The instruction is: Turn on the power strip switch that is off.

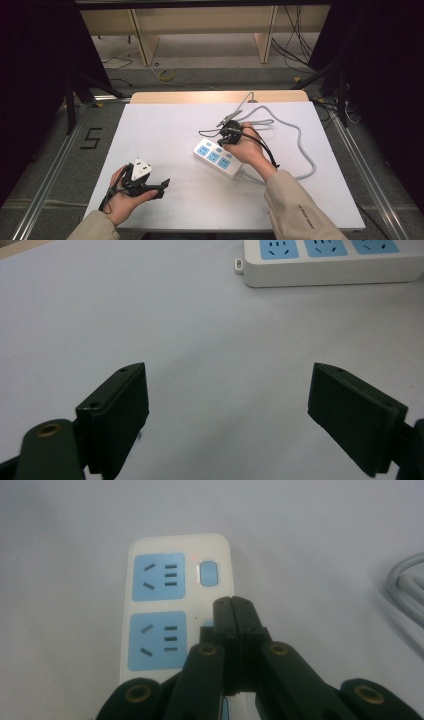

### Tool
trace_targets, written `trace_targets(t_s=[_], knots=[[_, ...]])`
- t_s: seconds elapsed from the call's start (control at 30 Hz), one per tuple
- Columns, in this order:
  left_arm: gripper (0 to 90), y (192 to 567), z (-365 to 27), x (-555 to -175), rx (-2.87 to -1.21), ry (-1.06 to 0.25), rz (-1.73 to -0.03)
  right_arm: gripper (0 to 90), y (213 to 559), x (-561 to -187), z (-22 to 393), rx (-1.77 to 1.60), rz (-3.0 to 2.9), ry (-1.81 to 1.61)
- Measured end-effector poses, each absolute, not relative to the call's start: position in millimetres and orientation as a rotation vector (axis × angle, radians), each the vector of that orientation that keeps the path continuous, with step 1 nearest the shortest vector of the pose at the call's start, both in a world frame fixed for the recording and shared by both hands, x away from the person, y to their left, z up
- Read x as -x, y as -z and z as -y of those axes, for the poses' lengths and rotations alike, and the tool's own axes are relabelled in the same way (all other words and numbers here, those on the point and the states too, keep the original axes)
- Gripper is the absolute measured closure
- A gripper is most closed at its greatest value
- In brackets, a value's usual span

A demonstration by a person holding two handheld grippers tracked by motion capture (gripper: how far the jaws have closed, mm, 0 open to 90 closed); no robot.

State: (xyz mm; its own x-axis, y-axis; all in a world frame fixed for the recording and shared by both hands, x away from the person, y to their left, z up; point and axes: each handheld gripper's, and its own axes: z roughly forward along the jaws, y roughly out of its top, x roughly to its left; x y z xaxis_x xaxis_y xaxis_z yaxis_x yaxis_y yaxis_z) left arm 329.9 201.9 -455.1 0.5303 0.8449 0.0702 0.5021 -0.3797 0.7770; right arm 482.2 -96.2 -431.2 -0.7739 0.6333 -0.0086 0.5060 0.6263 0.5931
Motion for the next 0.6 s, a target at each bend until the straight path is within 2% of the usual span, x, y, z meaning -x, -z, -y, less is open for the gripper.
trace_targets(t_s=[0.6], knots=[[16.4, 455.4, -201.2, -330.3, -2.053, -0.608, -1.088, 90.0, 434.7, -492.6, 93.3, -0.975, -2.686, -0.788]])
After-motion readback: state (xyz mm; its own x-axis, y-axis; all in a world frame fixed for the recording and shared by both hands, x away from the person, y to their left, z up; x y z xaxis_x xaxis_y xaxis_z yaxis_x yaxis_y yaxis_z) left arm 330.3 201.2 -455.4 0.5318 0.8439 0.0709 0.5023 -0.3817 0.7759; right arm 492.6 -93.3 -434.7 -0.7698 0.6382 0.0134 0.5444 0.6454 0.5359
